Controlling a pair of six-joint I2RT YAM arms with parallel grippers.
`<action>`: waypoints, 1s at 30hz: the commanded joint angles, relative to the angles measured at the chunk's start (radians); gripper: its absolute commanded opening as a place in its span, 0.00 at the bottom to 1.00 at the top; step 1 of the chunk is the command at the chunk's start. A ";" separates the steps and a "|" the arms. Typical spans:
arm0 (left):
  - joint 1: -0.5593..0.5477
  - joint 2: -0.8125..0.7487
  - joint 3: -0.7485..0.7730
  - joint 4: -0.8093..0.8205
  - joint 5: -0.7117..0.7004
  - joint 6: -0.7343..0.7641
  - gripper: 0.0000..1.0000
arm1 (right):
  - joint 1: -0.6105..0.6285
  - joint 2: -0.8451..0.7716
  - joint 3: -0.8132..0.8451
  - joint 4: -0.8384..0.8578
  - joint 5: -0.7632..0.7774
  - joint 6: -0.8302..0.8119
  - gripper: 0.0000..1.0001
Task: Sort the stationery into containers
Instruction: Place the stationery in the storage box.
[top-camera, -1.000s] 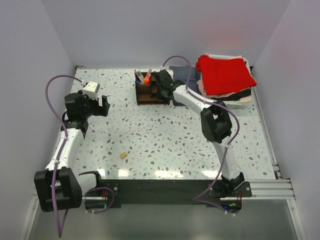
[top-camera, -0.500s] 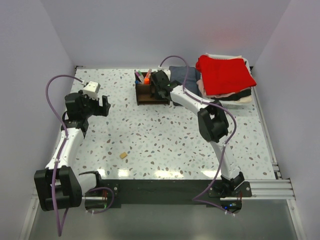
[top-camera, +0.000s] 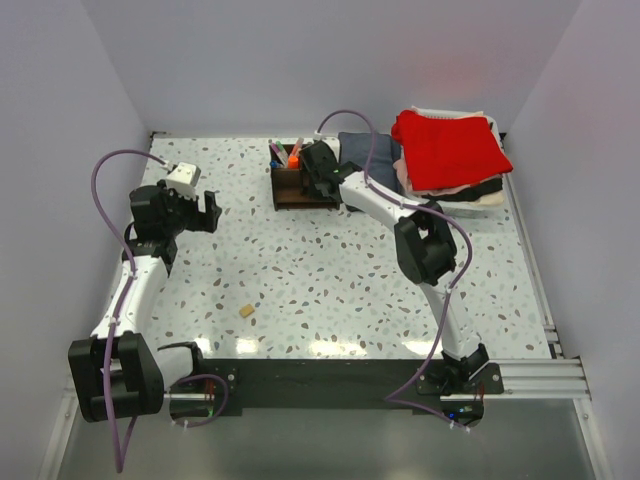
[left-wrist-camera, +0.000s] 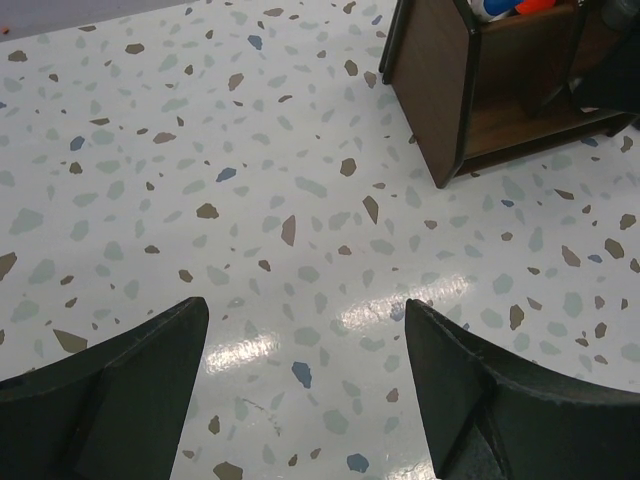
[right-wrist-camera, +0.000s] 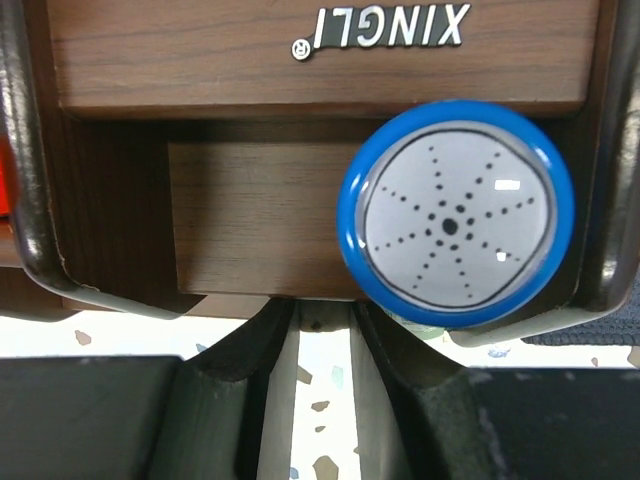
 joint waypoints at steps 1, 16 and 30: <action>0.008 -0.011 0.010 0.058 0.024 -0.024 0.84 | 0.008 -0.022 0.016 0.040 0.058 -0.003 0.27; 0.008 -0.055 -0.009 0.056 0.025 -0.033 0.84 | 0.024 -0.065 -0.024 0.035 0.071 -0.011 0.33; 0.009 -0.117 0.042 0.021 -0.057 0.016 0.86 | 0.030 -0.375 -0.372 0.020 -0.496 -0.370 0.55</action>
